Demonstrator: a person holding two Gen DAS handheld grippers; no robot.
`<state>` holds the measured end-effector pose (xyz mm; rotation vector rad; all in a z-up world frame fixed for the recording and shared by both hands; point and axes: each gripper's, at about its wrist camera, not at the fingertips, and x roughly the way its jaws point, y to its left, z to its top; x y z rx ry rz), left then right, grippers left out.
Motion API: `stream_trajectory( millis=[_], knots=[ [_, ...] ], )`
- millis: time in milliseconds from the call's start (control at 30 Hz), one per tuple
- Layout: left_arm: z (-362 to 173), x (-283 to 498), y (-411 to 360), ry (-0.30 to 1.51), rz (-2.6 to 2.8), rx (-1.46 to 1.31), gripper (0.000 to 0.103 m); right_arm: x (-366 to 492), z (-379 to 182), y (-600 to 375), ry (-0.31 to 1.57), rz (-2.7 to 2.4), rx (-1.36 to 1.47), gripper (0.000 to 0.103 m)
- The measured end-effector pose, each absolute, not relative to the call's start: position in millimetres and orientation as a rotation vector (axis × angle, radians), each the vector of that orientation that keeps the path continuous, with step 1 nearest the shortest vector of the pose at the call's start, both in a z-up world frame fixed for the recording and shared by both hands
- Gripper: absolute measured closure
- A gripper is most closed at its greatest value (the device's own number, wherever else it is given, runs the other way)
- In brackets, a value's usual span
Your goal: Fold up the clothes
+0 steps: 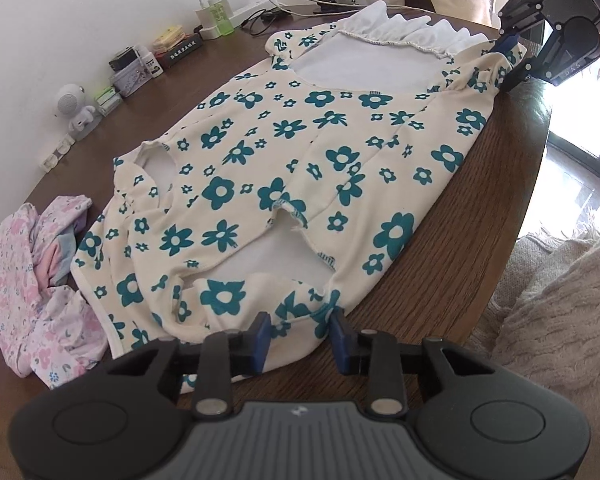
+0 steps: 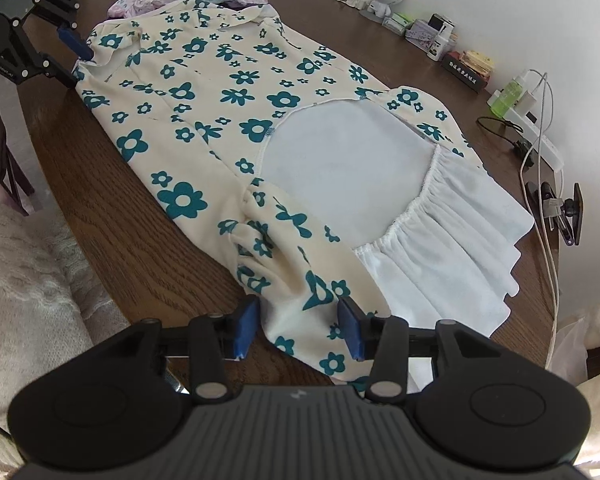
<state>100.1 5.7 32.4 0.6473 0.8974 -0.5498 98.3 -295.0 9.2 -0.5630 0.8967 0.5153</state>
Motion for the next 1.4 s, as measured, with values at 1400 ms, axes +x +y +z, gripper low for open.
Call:
stream_trajectory(
  millis=[1400],
  knots=[
    [43, 215, -9, 0.808, -0.401, 0.729, 0.102, 207, -1, -244, 0.62, 0.378, -1.221, 0.101]
  ],
)
